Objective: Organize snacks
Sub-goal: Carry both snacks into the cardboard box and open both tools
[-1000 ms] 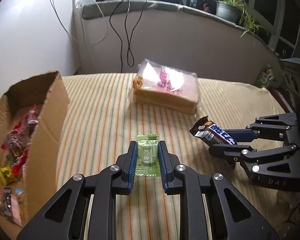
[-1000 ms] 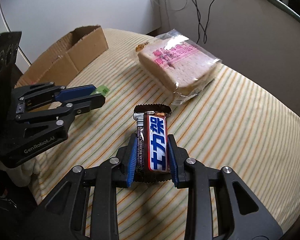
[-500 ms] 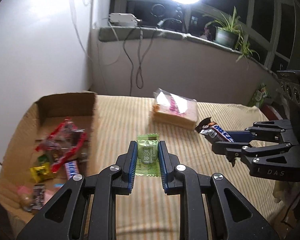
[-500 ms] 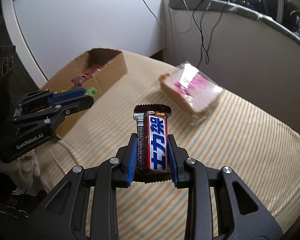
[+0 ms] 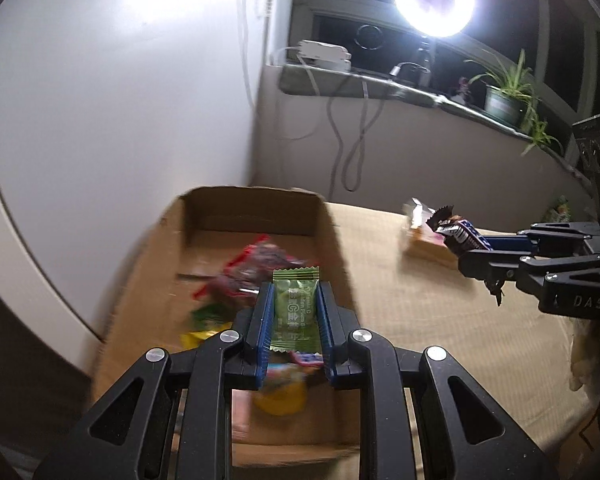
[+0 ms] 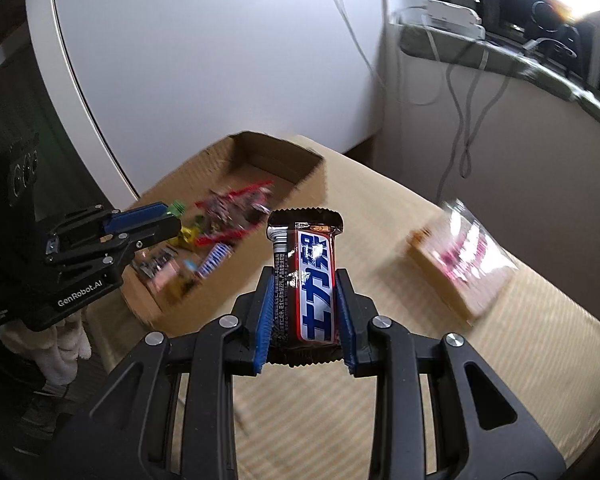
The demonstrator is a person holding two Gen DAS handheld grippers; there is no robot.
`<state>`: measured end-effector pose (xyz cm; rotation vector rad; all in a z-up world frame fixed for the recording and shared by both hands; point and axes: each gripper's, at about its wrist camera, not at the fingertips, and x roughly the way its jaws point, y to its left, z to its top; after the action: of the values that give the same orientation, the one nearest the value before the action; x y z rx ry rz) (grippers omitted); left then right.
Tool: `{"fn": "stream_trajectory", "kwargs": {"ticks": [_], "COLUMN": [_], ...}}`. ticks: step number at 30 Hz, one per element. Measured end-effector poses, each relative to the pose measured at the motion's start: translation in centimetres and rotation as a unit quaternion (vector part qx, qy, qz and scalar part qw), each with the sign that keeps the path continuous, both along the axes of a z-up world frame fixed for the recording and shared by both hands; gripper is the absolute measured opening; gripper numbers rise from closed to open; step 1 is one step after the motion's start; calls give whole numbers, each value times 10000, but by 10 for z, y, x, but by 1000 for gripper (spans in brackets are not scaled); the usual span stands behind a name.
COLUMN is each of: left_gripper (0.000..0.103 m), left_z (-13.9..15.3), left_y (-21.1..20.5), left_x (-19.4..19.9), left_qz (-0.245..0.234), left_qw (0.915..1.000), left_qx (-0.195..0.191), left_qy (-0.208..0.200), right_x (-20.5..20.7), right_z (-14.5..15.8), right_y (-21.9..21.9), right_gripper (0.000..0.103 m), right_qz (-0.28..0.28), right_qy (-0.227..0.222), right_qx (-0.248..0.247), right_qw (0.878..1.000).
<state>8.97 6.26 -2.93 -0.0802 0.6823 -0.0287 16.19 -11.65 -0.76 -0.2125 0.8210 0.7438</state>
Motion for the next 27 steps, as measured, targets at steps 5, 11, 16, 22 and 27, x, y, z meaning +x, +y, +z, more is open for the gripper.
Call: {"fn": "stream_trajectory", "kwargs": {"ticks": [5, 11, 16, 22, 27], "left_gripper": [19, 19, 19, 19, 19], "left_z": [-1, -3, -3, -6, -8], "left_y": [20, 37, 41, 43, 44], "left_x": [8, 13, 18, 20, 21], "left_qz": [146, 211, 237, 213, 196], "left_qw": [9998, 9997, 9996, 9997, 9997], "left_qx": [108, 137, 137, 128, 114], "left_qy": [3, 25, 31, 55, 97], "right_x": [16, 44, 64, 77, 82], "right_z": [-3, -14, -25, -35, -44], "right_y": [34, 68, 95, 116, 127], "right_gripper": [29, 29, 29, 29, 29], "right_qz": [133, 246, 313, 366, 372], "right_qy": [29, 179, 297, 385, 438], "right_qx": [-50, -68, -108, -181, -284], "right_qw": [9999, 9995, 9990, 9984, 9979]}}
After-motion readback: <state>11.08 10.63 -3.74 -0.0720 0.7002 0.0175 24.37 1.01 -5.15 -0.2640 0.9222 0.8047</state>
